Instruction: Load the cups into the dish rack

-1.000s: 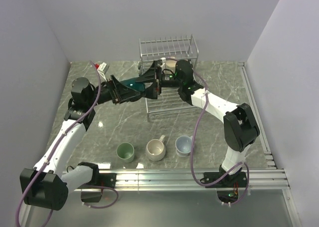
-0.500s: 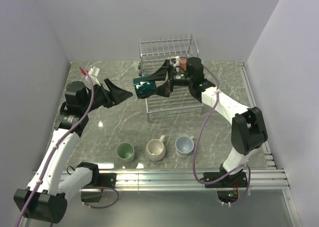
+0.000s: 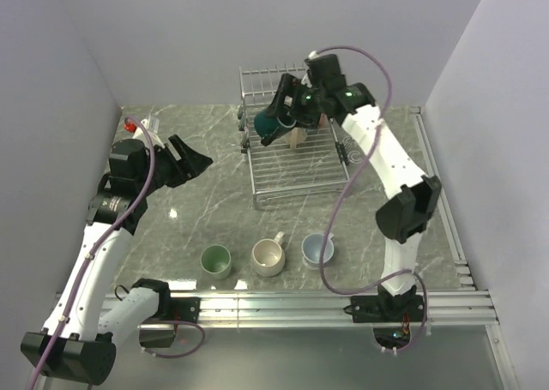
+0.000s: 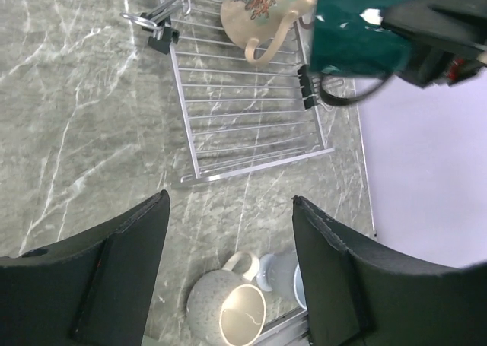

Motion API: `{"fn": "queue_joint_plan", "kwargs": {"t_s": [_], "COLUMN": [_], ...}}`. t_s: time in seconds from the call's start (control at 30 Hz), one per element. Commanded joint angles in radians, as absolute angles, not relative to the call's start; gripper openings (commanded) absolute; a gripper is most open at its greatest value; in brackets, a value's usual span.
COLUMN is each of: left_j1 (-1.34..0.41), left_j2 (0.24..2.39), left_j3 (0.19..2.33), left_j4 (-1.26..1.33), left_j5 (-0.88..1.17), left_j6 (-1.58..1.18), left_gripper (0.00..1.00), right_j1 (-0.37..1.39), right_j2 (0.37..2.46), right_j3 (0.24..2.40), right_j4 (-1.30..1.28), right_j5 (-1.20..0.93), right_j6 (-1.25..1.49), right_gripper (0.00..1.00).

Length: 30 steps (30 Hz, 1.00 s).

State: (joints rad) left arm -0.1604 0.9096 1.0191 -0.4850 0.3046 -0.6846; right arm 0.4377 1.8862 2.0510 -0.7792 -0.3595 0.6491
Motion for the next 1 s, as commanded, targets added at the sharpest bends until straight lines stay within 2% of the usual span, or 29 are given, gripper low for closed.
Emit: {"fn": "queue_joint_plan", "kwargs": {"t_s": [0.0,0.27,0.47,0.7,0.77,0.8,0.83,0.87,0.9,0.97], "left_j1": [-0.160,-0.164,-0.164,-0.163,-0.163,-0.164,-0.164,-0.164,-0.164,-0.164], "left_j2": [0.913,0.931,0.925,0.917,0.911,0.908,0.908,0.907,0.904,0.902], "left_j3": [1.048,1.100,1.132,1.167,1.169,1.169,1.167,1.163,1.160,1.149], "left_j4": [-0.500,-0.578,-0.667,-0.738,-0.741,-0.742,-0.741,-0.739,-0.735,-0.727], "left_j5": [0.288,0.270,0.258,0.238,0.232,0.233,0.233,0.233,0.233,0.238], "left_j6": [-0.680,-0.664,-0.638,-0.629,-0.633,-0.634,-0.635,-0.641,-0.641,-0.650], "left_gripper": [0.71,0.69,0.69,0.68,0.68,0.68,0.68,0.68,0.68,0.68], "right_j1": [0.526,0.574,0.595,0.612,0.614,0.618,0.620,0.621,0.621,0.623], "right_j2": [2.015,2.132,2.236,2.284,2.283,2.275,2.270,2.266,2.255,2.250], "right_j3": [2.235,2.295,2.358,2.330,2.315,2.310,2.298,2.292,2.289,2.286], "right_j4": [-1.005,-0.951,-0.901,-0.842,-0.824,-0.818,-0.815,-0.804,-0.802,-0.802], "right_j5": [-0.025,0.170,0.219,0.242,0.227,0.221,0.221,0.221,0.222,0.219], "right_j6": [0.479,0.485,0.486,0.514,0.515,0.517,0.517,0.514,0.511,0.506], "right_gripper": [0.00,0.00,0.00,0.02,0.19,0.33,0.56,0.63,0.76,0.79]}}
